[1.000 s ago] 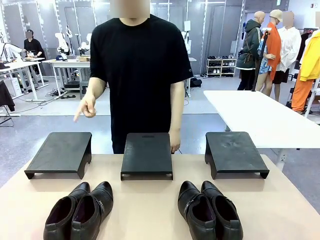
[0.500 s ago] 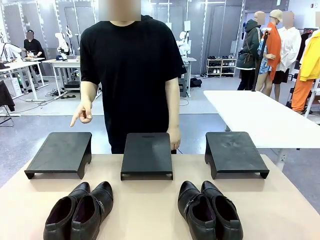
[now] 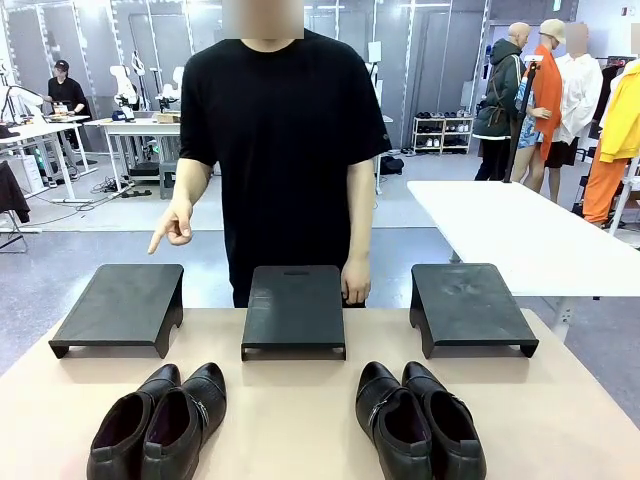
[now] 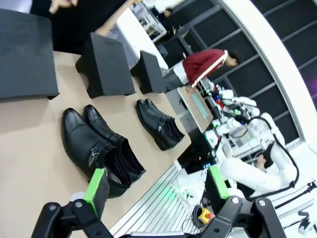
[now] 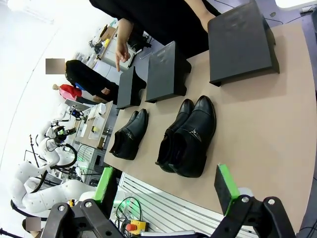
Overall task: Place the shoes on the stand as instructed by the person.
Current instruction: Pick up one pair of Shoes and place it on the Shoes Stand indicated by the person.
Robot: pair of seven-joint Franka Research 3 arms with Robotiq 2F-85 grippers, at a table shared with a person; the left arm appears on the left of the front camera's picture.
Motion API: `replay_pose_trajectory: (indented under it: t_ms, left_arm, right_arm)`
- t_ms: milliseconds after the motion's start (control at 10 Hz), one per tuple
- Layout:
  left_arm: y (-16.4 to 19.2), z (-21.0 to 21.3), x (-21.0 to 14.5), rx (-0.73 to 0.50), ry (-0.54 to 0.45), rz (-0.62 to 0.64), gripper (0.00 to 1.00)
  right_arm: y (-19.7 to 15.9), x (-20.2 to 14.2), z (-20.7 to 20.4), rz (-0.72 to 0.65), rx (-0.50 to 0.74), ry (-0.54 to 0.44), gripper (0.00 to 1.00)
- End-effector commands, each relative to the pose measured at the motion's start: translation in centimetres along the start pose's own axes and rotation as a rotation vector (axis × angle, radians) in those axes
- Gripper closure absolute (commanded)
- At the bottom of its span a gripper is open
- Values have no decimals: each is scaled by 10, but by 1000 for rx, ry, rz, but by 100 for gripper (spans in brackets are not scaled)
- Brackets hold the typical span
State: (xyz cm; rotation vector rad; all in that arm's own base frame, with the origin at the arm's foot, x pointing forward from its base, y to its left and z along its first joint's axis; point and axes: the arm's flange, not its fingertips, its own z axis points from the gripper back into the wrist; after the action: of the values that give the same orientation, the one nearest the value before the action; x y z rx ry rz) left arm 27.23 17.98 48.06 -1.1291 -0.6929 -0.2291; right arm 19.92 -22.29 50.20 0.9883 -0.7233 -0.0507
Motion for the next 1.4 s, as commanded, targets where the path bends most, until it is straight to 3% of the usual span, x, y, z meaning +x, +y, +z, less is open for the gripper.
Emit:
replay_pose_trajectory:
  t_ms: [0, 200, 600, 1000, 1300]
  left_arm:
    - [-50, -42, 18, 46, 172, -63, 0]
    - [-100, -106, 35, 126, 373, -58, 0]
    - [-151, -234, 30, 432, 750, 16, 0]
    - [-133, -301, -3, 792, 884, 17, 0]
    - [-106, -325, -41, 964, 865, 13, 0]
  right_arm:
    - [0, 2, 2, 21, 11, -5, 0]
    - [0, 2, 2, 21, 11, -5, 0]
    - [0, 2, 2, 21, 11, -5, 0]
    - [0, 2, 2, 21, 11, -5, 0]
    - [0, 2, 2, 21, 11, -5, 0]
